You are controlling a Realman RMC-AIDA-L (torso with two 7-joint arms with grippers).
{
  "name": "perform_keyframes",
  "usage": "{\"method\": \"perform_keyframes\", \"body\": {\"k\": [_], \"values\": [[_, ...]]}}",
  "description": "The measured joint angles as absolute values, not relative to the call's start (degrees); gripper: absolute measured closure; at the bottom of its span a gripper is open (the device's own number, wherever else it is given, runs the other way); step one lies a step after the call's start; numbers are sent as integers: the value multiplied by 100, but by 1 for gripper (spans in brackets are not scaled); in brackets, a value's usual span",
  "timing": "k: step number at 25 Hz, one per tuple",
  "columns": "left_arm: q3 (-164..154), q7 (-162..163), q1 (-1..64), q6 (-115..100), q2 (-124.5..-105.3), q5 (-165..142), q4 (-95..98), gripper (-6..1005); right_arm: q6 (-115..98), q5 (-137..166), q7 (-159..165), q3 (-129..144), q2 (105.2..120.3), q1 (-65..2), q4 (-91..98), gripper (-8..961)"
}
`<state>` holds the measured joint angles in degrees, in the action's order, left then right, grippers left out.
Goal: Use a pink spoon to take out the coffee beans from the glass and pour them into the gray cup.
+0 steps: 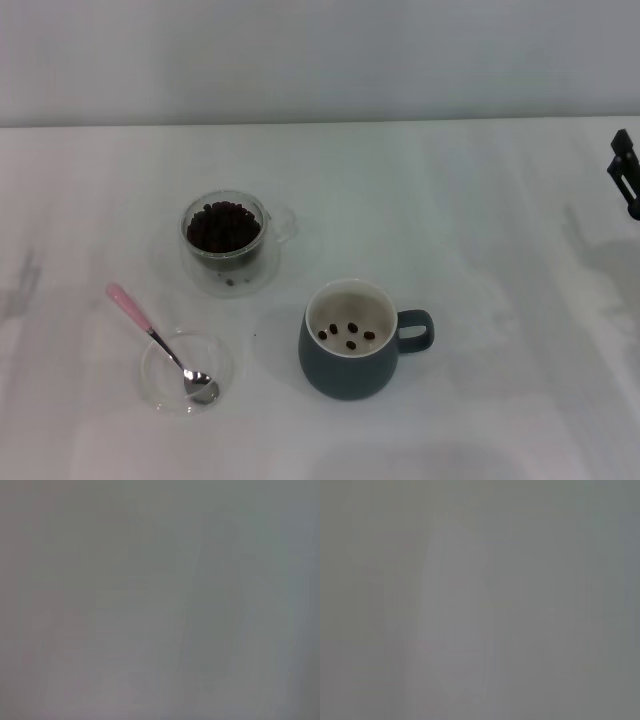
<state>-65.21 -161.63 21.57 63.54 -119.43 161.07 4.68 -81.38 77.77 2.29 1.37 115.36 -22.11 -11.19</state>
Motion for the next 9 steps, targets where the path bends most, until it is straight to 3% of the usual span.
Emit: {"method": "perform_keyframes", "body": {"k": [9], "values": [[-6500, -16179, 2388, 6343, -11914, 16718, 561, 211, -7729, 7786, 277, -46, 11540, -2302, -1270, 161]]}}
